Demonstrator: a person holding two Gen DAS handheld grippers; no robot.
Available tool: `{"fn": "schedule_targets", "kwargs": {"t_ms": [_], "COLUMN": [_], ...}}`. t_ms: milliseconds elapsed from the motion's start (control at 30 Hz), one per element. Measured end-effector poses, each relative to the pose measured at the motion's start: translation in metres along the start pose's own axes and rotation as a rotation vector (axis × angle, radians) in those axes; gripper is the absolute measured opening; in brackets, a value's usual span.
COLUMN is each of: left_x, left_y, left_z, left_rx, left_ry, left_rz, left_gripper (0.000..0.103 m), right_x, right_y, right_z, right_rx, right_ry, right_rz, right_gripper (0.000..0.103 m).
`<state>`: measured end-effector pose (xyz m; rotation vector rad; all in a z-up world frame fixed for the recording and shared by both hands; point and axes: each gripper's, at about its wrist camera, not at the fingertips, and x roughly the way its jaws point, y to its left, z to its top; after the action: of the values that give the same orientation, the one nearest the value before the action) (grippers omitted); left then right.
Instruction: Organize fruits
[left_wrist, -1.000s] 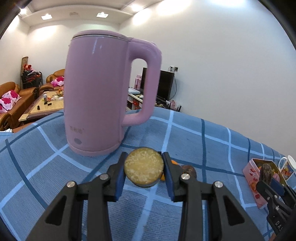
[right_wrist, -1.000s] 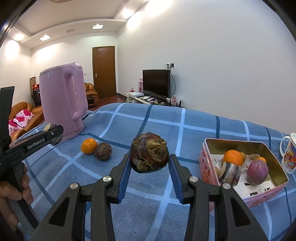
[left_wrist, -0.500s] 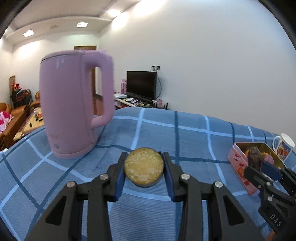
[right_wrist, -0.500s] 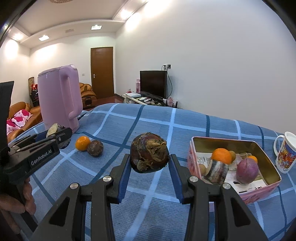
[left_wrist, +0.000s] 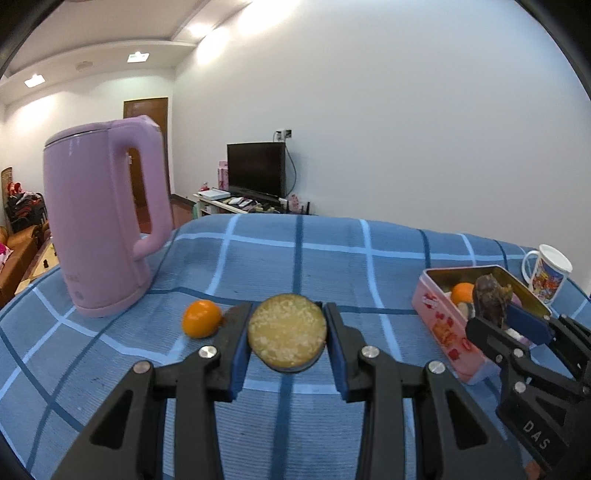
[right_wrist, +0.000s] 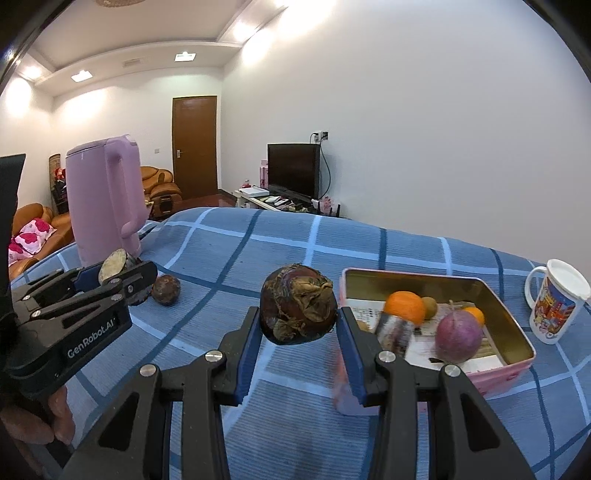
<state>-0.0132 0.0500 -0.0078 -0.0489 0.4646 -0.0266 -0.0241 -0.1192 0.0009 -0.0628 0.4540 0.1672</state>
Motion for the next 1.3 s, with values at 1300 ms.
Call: {"fn": "schedule_targets", "kwargs": {"t_ms": [1300], "left_x": [-0.003], "left_y": [-0.118], "left_z": [-0.004], "left_rx": [0.133], "left_ry": [0.005], "left_rz": [-0.146], "left_gripper": [0.039], "right_x": [-0.029], "right_y": [-0.097], "right_z": [-0.013], "right_rx": [0.029], "right_ry": [-0.014], "right_rz": [-0.138], "right_gripper": [0.044]}}
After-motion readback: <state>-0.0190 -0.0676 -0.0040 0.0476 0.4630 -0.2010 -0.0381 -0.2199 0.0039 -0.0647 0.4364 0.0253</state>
